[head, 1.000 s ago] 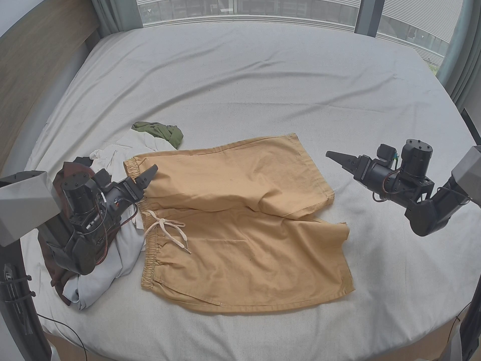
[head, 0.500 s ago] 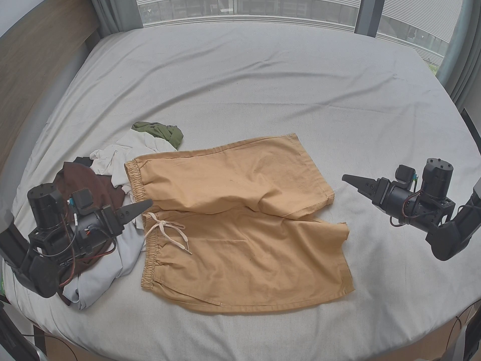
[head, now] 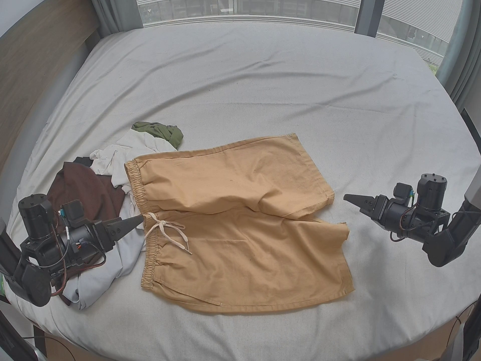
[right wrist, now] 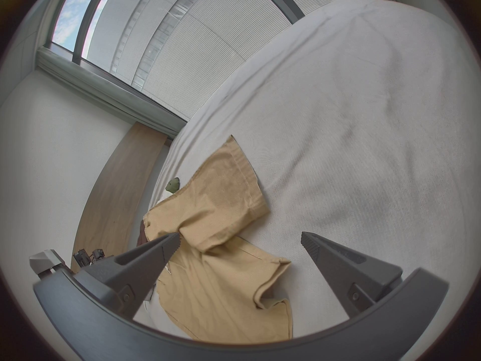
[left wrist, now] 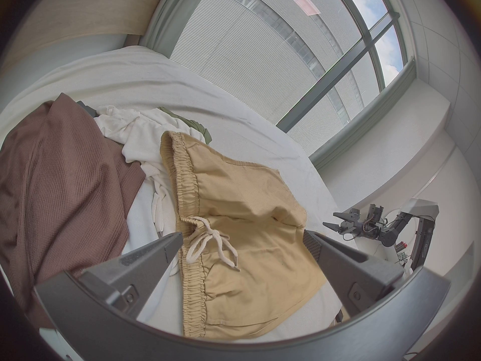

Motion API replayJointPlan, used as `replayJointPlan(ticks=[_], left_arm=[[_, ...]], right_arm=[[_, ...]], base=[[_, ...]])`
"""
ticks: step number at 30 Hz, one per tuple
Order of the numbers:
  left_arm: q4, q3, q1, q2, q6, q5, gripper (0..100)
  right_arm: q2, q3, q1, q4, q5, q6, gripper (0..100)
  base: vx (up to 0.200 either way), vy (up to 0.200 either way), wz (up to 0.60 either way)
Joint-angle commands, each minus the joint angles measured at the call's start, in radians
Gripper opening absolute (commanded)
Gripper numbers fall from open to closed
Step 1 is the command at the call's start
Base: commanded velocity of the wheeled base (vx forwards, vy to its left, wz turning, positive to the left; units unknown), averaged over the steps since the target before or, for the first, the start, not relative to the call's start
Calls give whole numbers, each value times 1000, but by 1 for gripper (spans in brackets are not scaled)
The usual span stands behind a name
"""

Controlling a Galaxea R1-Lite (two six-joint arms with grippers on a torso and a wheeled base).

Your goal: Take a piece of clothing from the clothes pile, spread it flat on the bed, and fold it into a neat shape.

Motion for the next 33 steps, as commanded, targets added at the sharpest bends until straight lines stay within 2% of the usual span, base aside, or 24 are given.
replayJointPlan(ticks=[1,8,13,19,23,33], left_arm=[[-5,11,-7,23,3,0,100],[-37,20,-24,79,29,0,100],[-134,46,-24,134,58,1,100],[-236,63,-24,169,46,1,100],[-240,63,-24,169,46,1,100],[-241,62,-32,169,44,-2,100]], right_arm=[[65,0,5,-1,1,0,100],[86,-8,29,-1,2,19,100],[120,-14,51,-3,2,20,100],[138,-17,89,-15,1,23,100],[137,-32,112,-26,4,54,100],[166,-62,109,-251,-1,139,100]], base=[[0,0,0],[0,0,0],[0,0,0],[0,0,0],[0,0,0],[0,0,0]])
